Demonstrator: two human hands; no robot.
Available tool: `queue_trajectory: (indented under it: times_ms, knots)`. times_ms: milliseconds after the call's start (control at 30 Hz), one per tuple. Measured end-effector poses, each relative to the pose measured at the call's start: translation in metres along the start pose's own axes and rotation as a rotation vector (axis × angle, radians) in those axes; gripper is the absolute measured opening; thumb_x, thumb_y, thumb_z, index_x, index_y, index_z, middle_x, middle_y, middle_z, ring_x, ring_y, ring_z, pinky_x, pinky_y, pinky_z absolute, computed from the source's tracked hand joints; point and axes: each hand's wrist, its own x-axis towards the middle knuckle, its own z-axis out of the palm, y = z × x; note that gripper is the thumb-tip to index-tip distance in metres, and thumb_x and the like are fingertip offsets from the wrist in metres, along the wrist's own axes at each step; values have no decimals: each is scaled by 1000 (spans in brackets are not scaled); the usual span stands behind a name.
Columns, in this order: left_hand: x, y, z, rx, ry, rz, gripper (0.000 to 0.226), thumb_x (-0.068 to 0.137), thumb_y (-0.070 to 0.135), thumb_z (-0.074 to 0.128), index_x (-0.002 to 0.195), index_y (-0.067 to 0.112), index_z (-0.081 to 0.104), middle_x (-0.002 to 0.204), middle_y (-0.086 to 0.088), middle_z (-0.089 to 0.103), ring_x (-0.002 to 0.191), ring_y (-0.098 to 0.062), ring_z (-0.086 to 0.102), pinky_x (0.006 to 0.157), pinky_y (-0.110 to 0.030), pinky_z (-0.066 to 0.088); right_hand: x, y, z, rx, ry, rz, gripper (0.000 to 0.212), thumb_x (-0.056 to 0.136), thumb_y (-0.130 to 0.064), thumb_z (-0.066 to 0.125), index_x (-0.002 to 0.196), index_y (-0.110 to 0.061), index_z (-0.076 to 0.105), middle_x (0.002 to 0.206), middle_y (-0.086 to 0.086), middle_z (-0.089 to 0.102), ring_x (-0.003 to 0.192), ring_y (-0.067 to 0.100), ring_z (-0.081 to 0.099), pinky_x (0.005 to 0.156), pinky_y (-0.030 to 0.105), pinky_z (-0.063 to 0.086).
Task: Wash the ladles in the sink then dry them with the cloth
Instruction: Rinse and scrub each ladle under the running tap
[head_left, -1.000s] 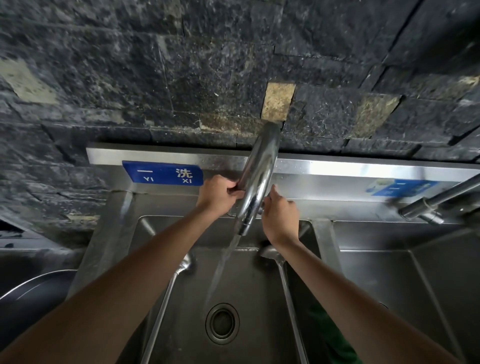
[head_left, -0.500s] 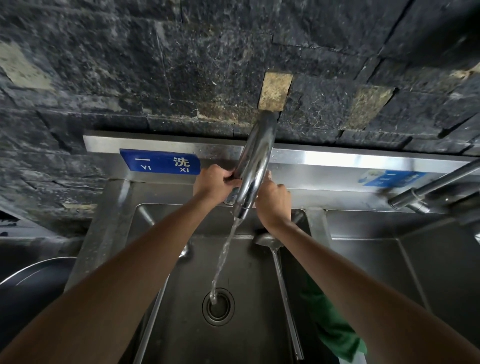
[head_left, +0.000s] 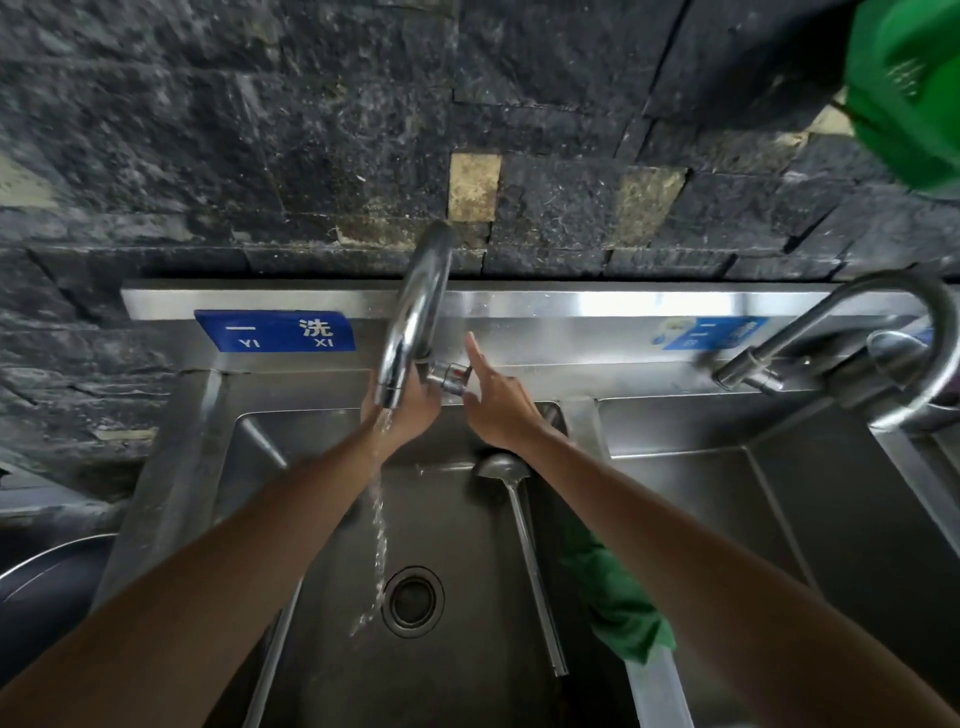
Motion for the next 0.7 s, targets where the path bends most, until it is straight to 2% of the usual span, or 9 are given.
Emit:
queue_trajectory:
  times_ms: [67, 100, 167, 233, 333, 467, 600, 633, 700]
  knots:
    - [-17, 6, 12, -96, 76, -20, 75, 95, 13, 57, 155, 4, 13, 149, -16, 40, 134, -31, 43, 102, -25, 32, -11, 6, 3, -24, 28, 14, 89, 97, -1, 47, 161, -41, 0, 139, 19, 62, 48, 6, 51, 36, 13, 37]
    - [-29, 12, 15, -81, 103, -16, 77, 93, 14, 58, 155, 4, 12, 152, -17, 35, 137, -33, 38, 109, -32, 32, -17, 10, 5, -42, 44, 37, 93, 94, -2, 48, 160, -45, -1, 130, 18, 67, 50, 8, 54, 38, 18, 40]
    - [-43, 13, 27, 11, 75, -46, 69, 90, 20, 55, 150, 6, 23, 148, -16, 36, 135, -35, 37, 112, -48, 36, -30, 21, 6, -66, 49, 84, 94, 93, -8, 50, 158, -50, -5, 111, 15, 75, 61, 20, 63, 54, 34, 52]
    - [-56, 11, 44, 53, -46, -86, 58, 90, 27, 51, 142, 8, 35, 143, -15, 39, 132, -33, 37, 107, -48, 39, -45, 40, 7, -50, 54, 119, 90, 94, -16, 51, 157, -50, -4, 103, 13, 76, 69, 26, 68, 68, 45, 58]
    - [-79, 11, 79, 47, -232, -104, 49, 89, 27, 51, 134, 6, 49, 139, -17, 47, 131, -32, 41, 105, -41, 38, -73, 75, 5, -64, 92, 160, 82, 93, -23, 50, 159, -45, 6, 124, 14, 71, 95, 34, 70, 78, 41, 56]
    - [-111, 6, 126, 39, -452, -160, 46, 89, 22, 49, 131, 2, 51, 136, -18, 50, 128, -32, 46, 103, -37, 40, -115, 126, 3, -134, 127, 252, 74, 95, -25, 51, 161, -31, 19, 159, 5, 44, 136, 33, 52, 104, 42, 47]
    - [-146, 1, 172, 52, -645, -215, 53, 98, 24, 47, 144, -1, 38, 146, -18, 44, 137, -30, 41, 110, -33, 35, -158, 180, 2, -121, 209, 423, 67, 98, -26, 54, 159, -22, 26, 159, 8, 38, 141, 34, 41, 115, 46, 36]
    - [-155, 0, 182, 29, -676, -260, 49, 98, 23, 47, 140, -2, 43, 138, -15, 50, 133, -30, 46, 108, -34, 37, -167, 193, 2, -78, 225, 500, 67, 98, -30, 56, 158, -20, 27, 157, 10, 39, 141, 35, 40, 117, 46, 34]
    - [-170, -2, 200, -39, -714, -354, 31, 97, 23, 48, 116, 1, 57, 108, -4, 56, 107, -25, 60, 102, -38, 43, -179, 213, 2, 88, 242, 691, 74, 97, -43, 60, 158, -17, 27, 154, 15, 41, 141, 37, 40, 117, 48, 36]
